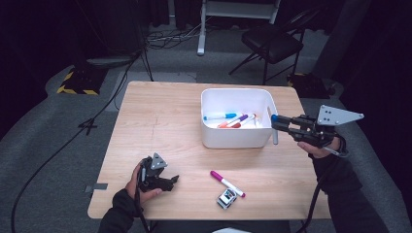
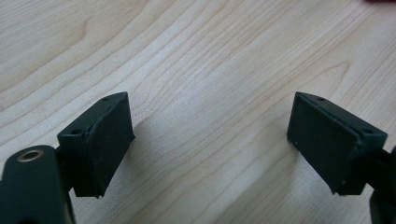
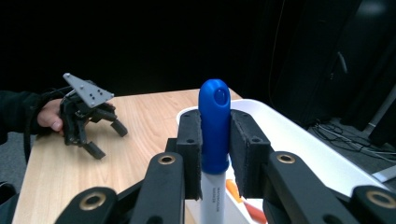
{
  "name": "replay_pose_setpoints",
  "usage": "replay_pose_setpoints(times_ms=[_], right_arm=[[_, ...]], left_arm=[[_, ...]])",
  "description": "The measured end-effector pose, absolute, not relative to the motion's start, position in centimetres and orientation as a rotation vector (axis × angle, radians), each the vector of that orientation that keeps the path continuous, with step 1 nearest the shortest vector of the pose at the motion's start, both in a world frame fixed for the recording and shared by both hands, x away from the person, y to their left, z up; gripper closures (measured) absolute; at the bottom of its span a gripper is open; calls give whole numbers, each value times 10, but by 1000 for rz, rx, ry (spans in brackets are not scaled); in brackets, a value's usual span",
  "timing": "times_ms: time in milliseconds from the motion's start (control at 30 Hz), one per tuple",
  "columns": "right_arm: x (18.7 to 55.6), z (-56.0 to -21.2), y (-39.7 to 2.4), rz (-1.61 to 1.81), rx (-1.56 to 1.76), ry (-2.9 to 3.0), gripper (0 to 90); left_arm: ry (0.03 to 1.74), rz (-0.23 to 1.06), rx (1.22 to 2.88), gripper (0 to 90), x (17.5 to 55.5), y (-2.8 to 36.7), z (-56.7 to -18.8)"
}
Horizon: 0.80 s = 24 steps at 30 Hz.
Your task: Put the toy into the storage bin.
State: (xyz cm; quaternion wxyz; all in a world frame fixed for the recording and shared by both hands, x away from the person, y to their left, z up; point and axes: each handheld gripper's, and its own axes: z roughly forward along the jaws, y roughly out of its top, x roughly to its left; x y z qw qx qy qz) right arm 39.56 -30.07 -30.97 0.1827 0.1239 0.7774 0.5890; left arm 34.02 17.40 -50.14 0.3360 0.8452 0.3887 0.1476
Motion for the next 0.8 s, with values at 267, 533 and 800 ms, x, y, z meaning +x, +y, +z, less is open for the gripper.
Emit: replay_pose_setpoints(times_ms=[267,533,800], right_arm=[[408,-295,-297,1649,360,2179,754],[424,-287,-290,1606,401,2178,754],[446,-288,-285,1546,431,2195,753]], left_arm=[[1012,384,2204,147,340,174,-502],[1013,385,2205,147,340,174,-501],[1013,372,2202,147,340,174,-502]])
